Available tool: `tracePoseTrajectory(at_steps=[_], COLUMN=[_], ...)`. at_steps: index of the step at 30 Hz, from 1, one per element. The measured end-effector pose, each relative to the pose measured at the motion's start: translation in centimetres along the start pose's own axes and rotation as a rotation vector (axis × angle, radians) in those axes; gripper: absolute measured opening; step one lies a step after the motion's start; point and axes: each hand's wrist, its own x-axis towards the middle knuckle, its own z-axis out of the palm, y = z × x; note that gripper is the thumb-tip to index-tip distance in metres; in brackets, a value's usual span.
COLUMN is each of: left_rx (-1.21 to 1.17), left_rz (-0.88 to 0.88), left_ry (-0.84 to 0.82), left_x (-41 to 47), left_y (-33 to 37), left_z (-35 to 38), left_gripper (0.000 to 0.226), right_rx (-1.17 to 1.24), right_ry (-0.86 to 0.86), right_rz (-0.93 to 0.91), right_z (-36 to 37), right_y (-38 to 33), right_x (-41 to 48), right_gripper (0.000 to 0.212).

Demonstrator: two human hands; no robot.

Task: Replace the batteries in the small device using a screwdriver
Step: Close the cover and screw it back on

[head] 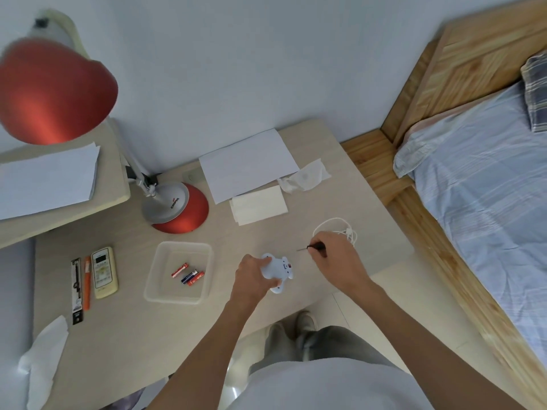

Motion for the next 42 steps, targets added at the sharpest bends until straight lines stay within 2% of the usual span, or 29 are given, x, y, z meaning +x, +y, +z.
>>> tracePoseTrajectory(at_steps=[9,24,33,42], left_rx=[-0.006,-0.014,0.014,-0.001], left_rz=[0.007,0.006,0.023,0.018], left_ry=[-0.031,-0.043,-0.035,-0.022], left_x=[0.4,0.9,1.2,1.1], left_y=[-0.3,-0.9,-1.0,-1.2], left_z=[-0.1,0.4,1.0,1.3], left_gripper=[0.085,0.085,0.083,0.084], right_rx=[-0.230,-0.353,-0.522,-0.572], right_ry=[-0.171,-0.267,-0.274,-0.274], right_rz=[-0.048,-0.025,-0.025,-0.042], right_z=[3.8,5.3,4.7,4.8], right_y=[-1.2,-0.5,-0.2,0.8], right_x=[0.2,1.7,3.2,2.5], right_gripper=[0.010,0.013,0.032,0.046])
